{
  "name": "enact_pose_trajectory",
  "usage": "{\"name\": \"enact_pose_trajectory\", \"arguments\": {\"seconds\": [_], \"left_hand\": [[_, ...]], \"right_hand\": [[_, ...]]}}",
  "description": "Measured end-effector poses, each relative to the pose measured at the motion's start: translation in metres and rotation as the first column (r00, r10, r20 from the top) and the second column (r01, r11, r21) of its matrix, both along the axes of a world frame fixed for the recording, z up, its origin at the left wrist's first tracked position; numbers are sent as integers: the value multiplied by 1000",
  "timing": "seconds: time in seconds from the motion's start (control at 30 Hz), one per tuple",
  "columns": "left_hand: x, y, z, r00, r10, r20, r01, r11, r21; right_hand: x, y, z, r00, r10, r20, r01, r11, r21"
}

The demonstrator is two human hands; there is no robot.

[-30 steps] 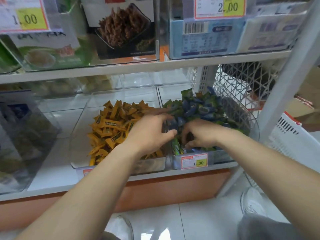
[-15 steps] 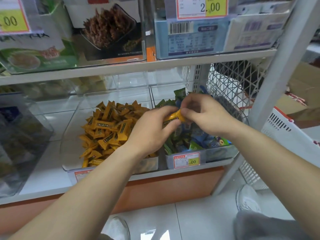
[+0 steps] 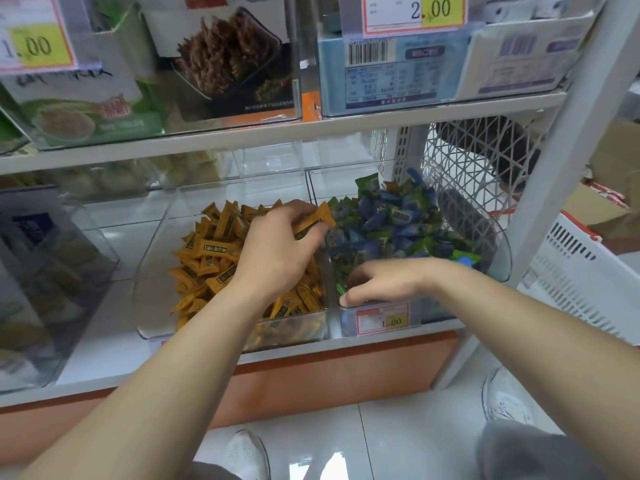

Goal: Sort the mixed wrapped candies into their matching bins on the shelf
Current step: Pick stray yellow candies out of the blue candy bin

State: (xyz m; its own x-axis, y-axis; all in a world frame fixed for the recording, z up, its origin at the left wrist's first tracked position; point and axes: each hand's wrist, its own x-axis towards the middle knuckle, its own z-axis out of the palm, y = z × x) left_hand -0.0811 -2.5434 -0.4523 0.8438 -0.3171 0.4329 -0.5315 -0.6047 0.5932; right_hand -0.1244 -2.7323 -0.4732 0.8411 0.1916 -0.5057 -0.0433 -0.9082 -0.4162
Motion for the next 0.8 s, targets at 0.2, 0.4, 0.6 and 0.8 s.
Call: {"name": "enact_pose_trajectory", "arguments": {"seconds": [0.2,0.4,0.6,0.8], "left_hand": [[3,7,-1,1000,-19,-24,19,1000,-7],[3,10,-3,998,-38,-57,35,998,-52],[5,11,-4,996,-49,-76,45,998,-53],[4,9,-1,994,-47,-101,42,998,-45]], "right_hand": [[0,6,-12,984,-68,-166,80,995,64],[2,7,-17,998,-55,16,55,998,26],[5,1,-10,994,-82,-78,93,985,148],[2,-7,-11,986,-166,-30,169,967,189]]}}
